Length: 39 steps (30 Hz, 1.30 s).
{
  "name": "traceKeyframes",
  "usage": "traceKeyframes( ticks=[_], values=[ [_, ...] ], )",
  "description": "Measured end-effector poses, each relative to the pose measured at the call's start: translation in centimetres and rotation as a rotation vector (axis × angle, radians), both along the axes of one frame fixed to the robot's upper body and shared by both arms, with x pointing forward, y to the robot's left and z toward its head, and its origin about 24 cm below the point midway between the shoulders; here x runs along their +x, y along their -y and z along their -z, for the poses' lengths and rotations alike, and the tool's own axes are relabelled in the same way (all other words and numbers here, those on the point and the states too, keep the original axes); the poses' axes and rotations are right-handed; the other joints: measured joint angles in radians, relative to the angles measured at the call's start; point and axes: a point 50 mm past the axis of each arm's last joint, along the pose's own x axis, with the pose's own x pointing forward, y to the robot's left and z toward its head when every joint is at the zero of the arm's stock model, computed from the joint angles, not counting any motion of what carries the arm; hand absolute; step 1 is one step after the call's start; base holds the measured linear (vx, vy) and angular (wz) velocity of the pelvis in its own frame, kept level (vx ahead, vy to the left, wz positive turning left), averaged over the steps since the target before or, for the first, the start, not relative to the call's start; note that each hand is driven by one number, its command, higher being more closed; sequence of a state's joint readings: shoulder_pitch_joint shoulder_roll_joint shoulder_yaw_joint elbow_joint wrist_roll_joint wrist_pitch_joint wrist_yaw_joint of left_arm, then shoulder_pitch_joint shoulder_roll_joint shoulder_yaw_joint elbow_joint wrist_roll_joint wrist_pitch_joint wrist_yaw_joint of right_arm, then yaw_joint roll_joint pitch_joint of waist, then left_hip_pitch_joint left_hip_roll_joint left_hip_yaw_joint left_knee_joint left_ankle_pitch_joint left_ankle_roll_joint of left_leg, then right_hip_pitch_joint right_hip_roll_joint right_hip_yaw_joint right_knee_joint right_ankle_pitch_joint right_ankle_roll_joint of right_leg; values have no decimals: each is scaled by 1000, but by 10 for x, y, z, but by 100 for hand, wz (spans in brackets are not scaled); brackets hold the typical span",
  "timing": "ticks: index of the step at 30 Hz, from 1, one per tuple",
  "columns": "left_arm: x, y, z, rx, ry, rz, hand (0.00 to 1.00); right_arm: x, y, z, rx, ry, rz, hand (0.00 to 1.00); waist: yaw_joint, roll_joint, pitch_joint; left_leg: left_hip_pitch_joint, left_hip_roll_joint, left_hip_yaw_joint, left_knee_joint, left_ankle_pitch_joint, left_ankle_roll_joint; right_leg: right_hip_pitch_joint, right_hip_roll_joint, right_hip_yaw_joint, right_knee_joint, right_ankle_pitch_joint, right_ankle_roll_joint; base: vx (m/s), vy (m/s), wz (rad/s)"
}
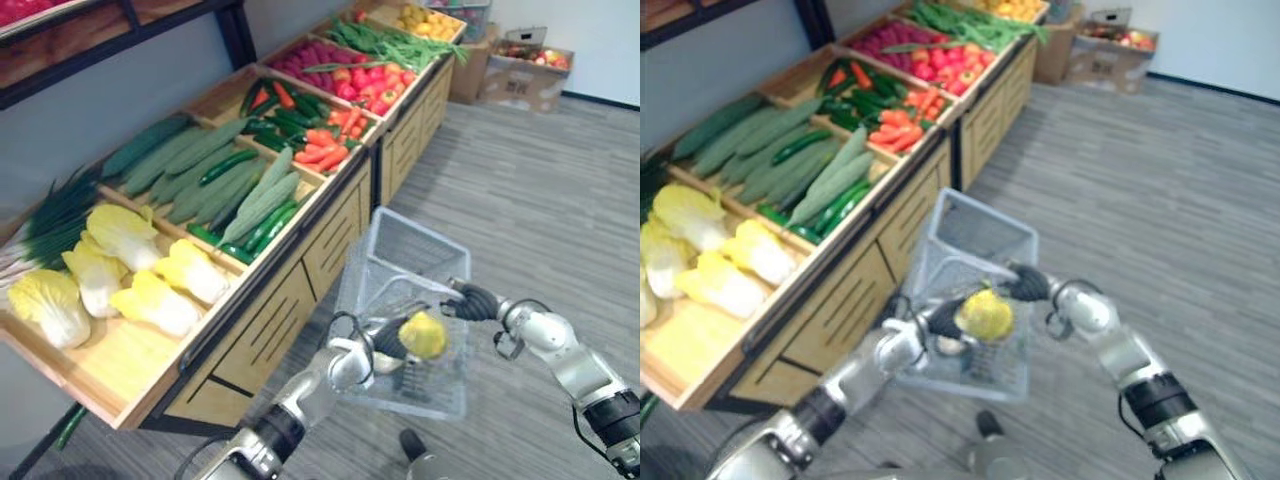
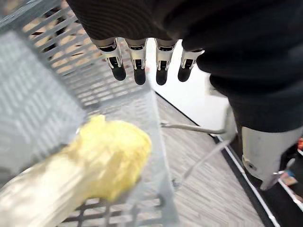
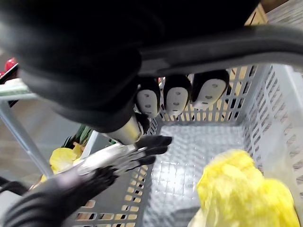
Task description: Pick vegetable in the basket
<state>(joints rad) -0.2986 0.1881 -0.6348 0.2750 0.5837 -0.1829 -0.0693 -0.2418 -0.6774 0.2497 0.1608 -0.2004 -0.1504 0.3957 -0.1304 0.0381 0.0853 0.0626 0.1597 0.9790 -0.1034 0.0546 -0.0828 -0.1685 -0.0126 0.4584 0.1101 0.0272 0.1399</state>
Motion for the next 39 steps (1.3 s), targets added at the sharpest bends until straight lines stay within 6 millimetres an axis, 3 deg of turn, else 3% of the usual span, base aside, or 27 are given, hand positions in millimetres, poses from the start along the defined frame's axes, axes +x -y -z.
traceKeyframes(
  ticks=[5,9,12,15,16,17,18,19,22,24,25,26,30,31,34,35,39],
  values=[
    [-23,5,-36,-131,56,145,0,-6,17,14,-71,-39,81,100,31,8,-5,-10,5,-29,0,8,6,-1,4,-25,17,-2,-3,-83,-40,15],
    [-51,15,-60,-265,65,294,0,-10,37,17,-80,-42,166,100,31,12,-10,-36,-1,-62,12,25,8,-7,-23,-88,-5,-38,-15,-75,-36,28],
    [-64,14,-73,-364,40,343,0,-15,51,24,-62,-58,249,100,36,19,-29,-99,49,-105,142,-19,29,3,-39,-136,-17,-31,-4,-26,-8,28],
    [-72,9,-77,-399,25,370,0,-19,61,33,-42,-80,316,100,45,17,-51,-125,31,-127,110,-22,32,-8,-43,-156,-13,-32,-5,-44,26,42],
    [-76,6,-77,-392,25,379,0,-21,67,37,-28,-92,354,100,50,-10,-57,-136,11,-131,125,-15,49,-29,-78,-180,-31,-33,-7,-5,63,39],
    [-76,4,-75,-403,6,374,0,-24,72,42,-15,-103,390,100,60,-20,-57,-167,38,-161,262,-51,73,-26,-91,-193,-32,-29,-1,45,48,48],
    [-78,2,-73,-409,-12,368,0,-29,77,48,-9,-122,425,100,73,-8,-56,-187,81,-225,368,-126,48,0,-88,-217,-39,-21,9,64,46,44],
    [-80,-1,-71,-411,-28,362,0,-34,80,58,11,-145,470,100,77,2,-60,-191,80,-253,363,-165,62,14,-82,-236,-28,-21,10,21,46,51],
    [-84,-15,-74,-449,-67,344,0,-48,87,77,74,-190,569,100,78,-18,-62,-218,33,-309,320,-166,62,14,-106,-274,-23,-23,7,-1,84,76],
    [-81,-30,-73,-477,-81,272,0,-57,95,89,128,-214,663,100,75,-43,-55,-216,-11,-312,280,-145,56,14,-152,-307,-48,-30,1,45,68,81],
    [-78,-37,-72,-508,-92,222,0,-68,106,100,173,-238,761,100,84,-31,-52,-252,12,-369,327,-145,64,22,-140,-342,-57,-30,2,94,44,81],
    [-77,-48,-69,-523,-102,156,0,-81,110,116,231,-282,855,100,87,-22,-55,-249,-9,-395,308,-143,71,45,-146,-357,-59,-30,-2,87,38,76],
    [-74,-78,-59,-540,-111,-48,0,-116,114,152,404,-394,1091,100,91,-34,-50,-247,-62,-473,249,-110,95,75,-170,-419,-65,-28,-10,77,57,70],
    [-69,-92,-49,-543,-130,-158,0,-135,117,164,450,-425,1197,100,103,-30,-52,-236,-81,-501,213,-91,98,88,-175,-436,-64,-32,-17,62,24,63],
    [-66,-124,-16,-528,-207,-407,0,-156,124,174,489,-447,1323,100,104,-38,-49,-189,-115,-554,112,-42,90,112,-178,-477,-57,-60,-59,76,-3,51],
    [-67,-143,5,-503,-267,-540,0,-163,127,176,498,-450,1363,100,105,-30,-54,-161,-129,-572,54,-10,85,123,-178,-496,-56,-73,-58,55,-28,27],
    [-81,-184,56,-386,-394,-846,0,-183,130,181,508,-445,1459,100,104,-41,-53,-143,-137,-623,0,28,88,138,-174,-546,-54,-104,-33,61,-62,32]
  ],
)
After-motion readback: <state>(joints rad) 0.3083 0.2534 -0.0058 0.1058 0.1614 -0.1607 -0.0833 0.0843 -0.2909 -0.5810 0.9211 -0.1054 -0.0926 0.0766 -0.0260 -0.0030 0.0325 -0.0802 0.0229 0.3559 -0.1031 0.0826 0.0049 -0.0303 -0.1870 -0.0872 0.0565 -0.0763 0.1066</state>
